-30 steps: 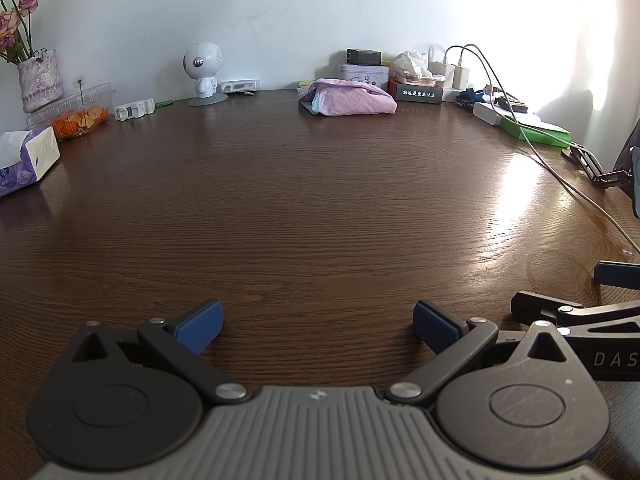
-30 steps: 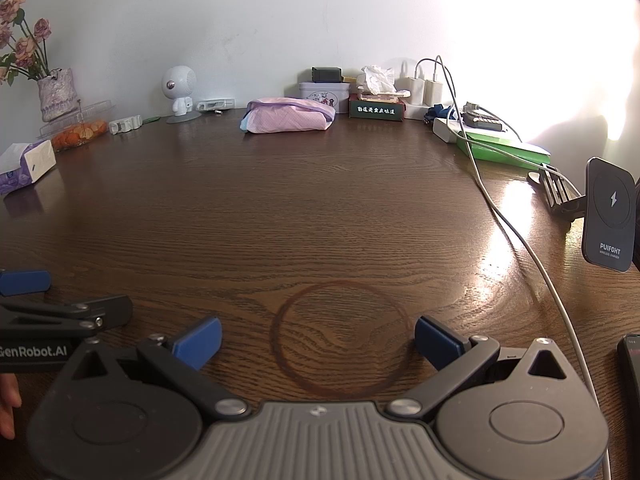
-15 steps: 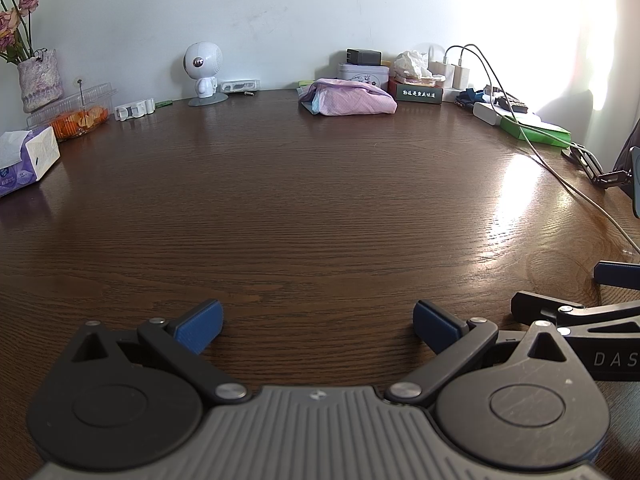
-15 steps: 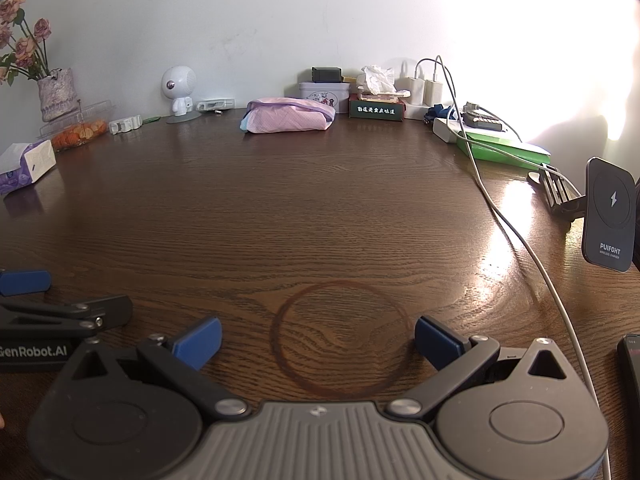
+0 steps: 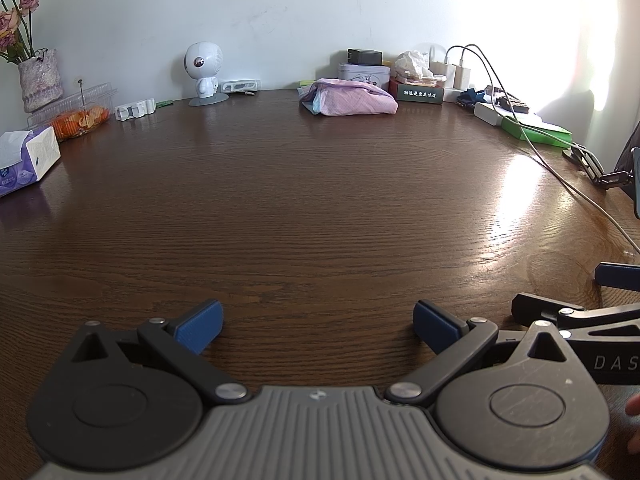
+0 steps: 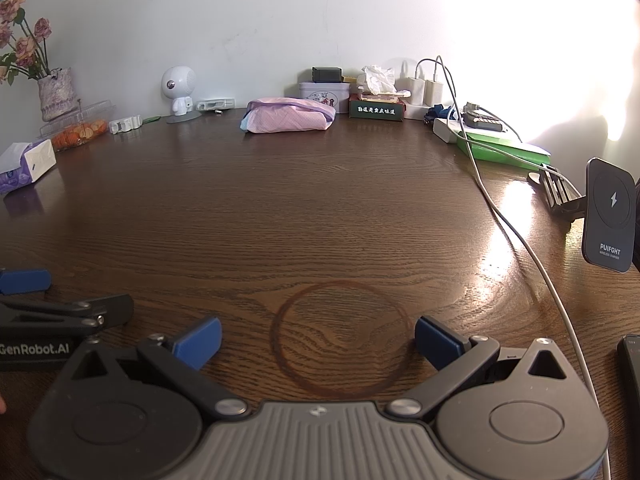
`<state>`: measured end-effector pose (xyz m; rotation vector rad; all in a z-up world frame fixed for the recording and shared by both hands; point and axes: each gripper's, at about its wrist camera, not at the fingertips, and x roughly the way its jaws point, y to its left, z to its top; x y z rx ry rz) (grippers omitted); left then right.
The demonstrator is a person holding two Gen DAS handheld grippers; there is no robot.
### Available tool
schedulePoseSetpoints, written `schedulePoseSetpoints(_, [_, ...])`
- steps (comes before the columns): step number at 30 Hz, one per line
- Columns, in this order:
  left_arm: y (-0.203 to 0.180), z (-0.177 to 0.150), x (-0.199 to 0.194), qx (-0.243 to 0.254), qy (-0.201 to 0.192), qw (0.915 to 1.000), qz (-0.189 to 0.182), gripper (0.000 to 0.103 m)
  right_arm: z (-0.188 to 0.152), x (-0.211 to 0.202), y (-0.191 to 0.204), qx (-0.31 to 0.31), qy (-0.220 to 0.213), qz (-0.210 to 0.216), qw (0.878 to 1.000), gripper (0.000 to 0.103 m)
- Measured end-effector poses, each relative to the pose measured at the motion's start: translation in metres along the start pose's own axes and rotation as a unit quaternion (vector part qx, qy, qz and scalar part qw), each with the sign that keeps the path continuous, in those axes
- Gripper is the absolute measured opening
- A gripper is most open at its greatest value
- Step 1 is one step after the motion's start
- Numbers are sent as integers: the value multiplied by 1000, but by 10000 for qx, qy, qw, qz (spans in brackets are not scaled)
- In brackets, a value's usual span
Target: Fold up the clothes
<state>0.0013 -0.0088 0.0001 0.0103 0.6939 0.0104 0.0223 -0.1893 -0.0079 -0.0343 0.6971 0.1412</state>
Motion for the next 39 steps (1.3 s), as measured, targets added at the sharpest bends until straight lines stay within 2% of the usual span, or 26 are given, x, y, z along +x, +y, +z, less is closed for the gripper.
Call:
schedulePoseSetpoints(7, [-4, 2, 1, 126, -6, 9999, 54, 103, -2, 0, 0, -3, -1, 25, 10000, 103])
schedulePoseSetpoints(9, [-2, 8, 2, 222, 144, 9996, -142, 103, -2, 0, -1, -45, -8, 98, 9999, 103])
schedulePoseSetpoints(11, [4, 19, 5, 217, 251, 9980, -535, 103, 5, -2, -6, -201, -5, 449, 9988, 102])
schedulePoseSetpoints(13, [15, 38, 8, 81, 4, 9972, -742, 103, 22, -5, -15, -196, -129, 658, 9976, 102])
schedulePoseSetpoints(18, [30, 126, 48, 349, -632, 9956, -602, 103, 95, 7, -46, -279, -636, 1101, 9915, 101])
schedulePoseSetpoints(21, [28, 185, 95, 647, -1069, 9915, -368, 103, 151, 39, -49, -823, -1115, 865, 9866, 102])
schedulePoseSetpoints(23, [21, 216, 133, 1148, -1321, 9844, -175, 103, 177, 72, -45, -1276, -1297, 666, 9811, 101])
schedulePoseSetpoints(25, [15, 235, 176, 1732, -1202, 9775, 42, 101, 188, 103, -41, -1388, -1168, 709, 9808, 97])
schedulePoseSetpoints(26, [11, 242, 196, 1966, -1066, 9746, 100, 95, 193, 118, -38, -1444, -1103, 731, 9806, 92])
schedulePoseSetpoints(27, [10, 249, 212, 2052, -901, 9746, 27, 93, 199, 133, -36, -1500, -1038, 753, 9803, 86])
schedulePoseSetpoints(29, [9, 259, 234, 1976, -714, 9776, -152, 82, 210, 164, -31, -1611, -909, 796, 9795, 83])
schedulePoseSetpoints(31, [11, 267, 248, 1863, -701, 9797, -222, 82, 222, 195, -26, -1722, -778, 839, 9784, 81])
schedulePoseSetpoints(33, [11, 270, 258, 1802, -683, 9805, -389, 82, 233, 226, -21, -1832, -648, 881, 9770, 73])
schedulePoseSetpoints(34, [10, 272, 263, 1834, -676, 9798, -431, 82, 238, 241, -19, -1887, -583, 902, 9761, 72])
schedulePoseSetpoints(36, [7, 271, 271, 1833, -649, 9798, -460, 80, 250, 272, -14, -1997, -452, 944, 9743, 65])
schedulePoseSetpoints(37, [6, 271, 275, 1840, -659, 9797, -440, 76, 253, 280, -14, -1951, -450, 930, 9753, 62])
schedulePoseSetpoints(39, [5, 272, 280, 1803, -720, 9801, -407, 74, 259, 286, -15, -1752, -512, 865, 9794, 59])
